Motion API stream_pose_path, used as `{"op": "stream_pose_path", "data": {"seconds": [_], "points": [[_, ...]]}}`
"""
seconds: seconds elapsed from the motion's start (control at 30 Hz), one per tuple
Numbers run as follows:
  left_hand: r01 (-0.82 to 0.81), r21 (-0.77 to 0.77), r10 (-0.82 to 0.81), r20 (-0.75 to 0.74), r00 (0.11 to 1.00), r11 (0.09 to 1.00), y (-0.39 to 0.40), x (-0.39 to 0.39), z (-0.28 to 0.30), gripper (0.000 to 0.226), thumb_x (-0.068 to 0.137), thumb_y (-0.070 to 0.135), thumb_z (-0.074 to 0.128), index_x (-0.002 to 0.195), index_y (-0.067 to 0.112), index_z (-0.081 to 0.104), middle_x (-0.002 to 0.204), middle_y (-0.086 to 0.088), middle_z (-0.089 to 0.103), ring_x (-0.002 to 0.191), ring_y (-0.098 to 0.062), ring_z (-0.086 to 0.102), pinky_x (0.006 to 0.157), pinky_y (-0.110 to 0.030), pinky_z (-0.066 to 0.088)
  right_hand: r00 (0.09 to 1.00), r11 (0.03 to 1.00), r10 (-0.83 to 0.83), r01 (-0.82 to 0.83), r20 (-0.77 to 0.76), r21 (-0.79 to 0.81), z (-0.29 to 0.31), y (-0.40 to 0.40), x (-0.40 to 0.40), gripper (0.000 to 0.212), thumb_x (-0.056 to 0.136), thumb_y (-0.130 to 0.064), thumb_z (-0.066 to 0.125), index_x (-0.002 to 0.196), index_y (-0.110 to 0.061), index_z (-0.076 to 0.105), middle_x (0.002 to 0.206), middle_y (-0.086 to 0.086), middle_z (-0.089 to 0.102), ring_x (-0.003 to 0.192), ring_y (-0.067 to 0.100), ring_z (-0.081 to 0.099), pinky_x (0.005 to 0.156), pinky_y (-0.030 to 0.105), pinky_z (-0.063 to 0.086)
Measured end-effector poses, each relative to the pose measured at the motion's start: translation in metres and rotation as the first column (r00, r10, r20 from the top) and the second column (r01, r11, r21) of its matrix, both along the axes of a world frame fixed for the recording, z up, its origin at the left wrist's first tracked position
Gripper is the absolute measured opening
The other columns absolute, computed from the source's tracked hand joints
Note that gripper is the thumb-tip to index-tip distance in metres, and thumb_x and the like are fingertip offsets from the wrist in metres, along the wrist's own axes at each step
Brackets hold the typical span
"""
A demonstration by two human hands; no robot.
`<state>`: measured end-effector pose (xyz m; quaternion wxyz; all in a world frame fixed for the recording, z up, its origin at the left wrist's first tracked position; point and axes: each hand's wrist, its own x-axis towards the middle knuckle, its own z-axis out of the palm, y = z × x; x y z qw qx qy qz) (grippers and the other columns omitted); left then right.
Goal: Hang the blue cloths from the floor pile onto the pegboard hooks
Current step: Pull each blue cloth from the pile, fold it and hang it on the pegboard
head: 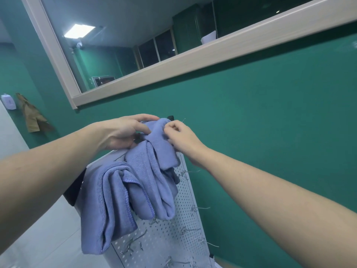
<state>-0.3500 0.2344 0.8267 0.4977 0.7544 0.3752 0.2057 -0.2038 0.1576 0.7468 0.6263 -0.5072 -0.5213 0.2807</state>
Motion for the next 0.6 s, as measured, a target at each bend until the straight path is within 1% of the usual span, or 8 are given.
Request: {"op": "stream_pose_path", "data": {"seconds": [0.07,0.13,0.17,0.27,0.37,0.43,0.53,0.6], "points": [[-0.026,0.103,0.029,-0.031,0.999,0.994,-0.001,0.005,-0.004,0.049,0.092,-0.012,0.050,0.119,0.026,0.064,0.095,-0.011,0.058,0.065,-0.017,0.053,0.056,-0.028,0.052,0.990,0.998,0.035,-0.041,-0.134,-0.041,-0.009,-0.001,-0.002,0.030,0.086,-0.043,0.062,0.105,-0.024,0.048,0.101,-0.008,0.061,0.091,0.013,0.061,0.085,0.039,0.054],[-0.027,0.148,0.031,-0.022,0.999,0.989,0.000,0.010,-0.009,0.048,0.091,-0.013,0.056,0.117,0.027,0.063,0.100,-0.013,0.062,0.070,-0.021,0.063,0.068,-0.032,0.058,0.998,0.999,-0.014,0.011,-0.069,-0.051,-0.018,-0.004,-0.006,0.053,0.081,-0.049,0.075,0.116,-0.024,0.044,0.108,-0.011,0.059,0.102,0.006,0.062,0.093,0.034,0.054],[-0.023,0.157,0.027,-0.024,0.999,0.987,-0.001,0.011,-0.011,0.049,0.091,-0.013,0.056,0.119,0.027,0.063,0.105,-0.014,0.064,0.077,-0.024,0.066,0.075,-0.036,0.059,0.999,0.998,-0.034,0.032,-0.041,-0.057,-0.020,-0.006,-0.008,0.055,0.081,-0.049,0.078,0.115,-0.022,0.045,0.109,-0.011,0.061,0.104,0.006,0.063,0.093,0.031,0.053],[-0.009,0.130,0.017,-0.062,0.998,0.991,-0.001,0.013,-0.011,0.054,0.092,-0.014,0.051,0.128,0.026,0.060,0.119,-0.016,0.065,0.094,-0.029,0.067,0.094,-0.045,0.056,0.999,0.995,0.022,-0.024,-0.030,-0.100,-0.017,-0.004,-0.006,0.032,0.081,-0.044,0.080,0.095,-0.021,0.062,0.106,0.001,0.073,0.100,0.016,0.070,0.092,0.038,0.057],[0.033,0.031,-0.030,-0.094,0.995,0.999,-0.001,0.011,-0.005,0.059,0.091,-0.014,0.048,0.131,0.027,0.058,0.128,-0.015,0.063,0.111,-0.033,0.067,0.096,-0.044,0.054,0.991,0.983,0.118,-0.126,-0.062,-0.135,-0.016,-0.003,0.010,0.022,0.084,-0.026,0.078,0.098,-0.011,0.072,0.105,0.007,0.076,0.089,0.016,0.070,0.090,0.041,0.057],[0.068,0.032,-0.062,-0.165,0.984,0.997,0.001,0.010,-0.004,0.057,0.091,-0.010,0.056,0.129,0.031,0.059,0.128,-0.015,0.064,0.114,-0.034,0.067,0.097,-0.044,0.054,0.996,0.988,0.067,-0.057,0.063,-0.145,-0.020,-0.003,0.019,0.019,0.085,-0.015,0.072,0.103,-0.008,0.070,0.108,0.012,0.074,0.085,0.016,0.065,0.086,0.039,0.057],[0.062,0.101,-0.038,-0.221,0.974,0.993,0.007,0.012,-0.010,0.057,0.087,-0.004,0.068,0.127,0.036,0.060,0.129,-0.013,0.062,0.107,-0.033,0.070,0.097,-0.049,0.054,0.942,0.990,-0.095,0.124,0.322,-0.070,-0.027,0.003,0.014,0.024,0.083,-0.015,0.069,0.105,-0.013,0.060,0.099,0.012,0.067,0.080,0.021,0.055,0.076,0.037,0.051],[0.068,0.193,-0.009,-0.292,0.956,0.979,0.010,0.013,-0.009,0.062,0.085,0.001,0.073,0.129,0.040,0.057,0.130,-0.010,0.060,0.105,-0.031,0.071,0.094,-0.050,0.056,0.917,0.994,-0.072,0.098,0.391,-0.048,-0.032,0.007,0.003,0.028,0.083,-0.016,0.067,0.106,-0.016,0.052,0.094,0.009,0.063,0.077,0.023,0.053,0.069,0.036,0.047]]}}
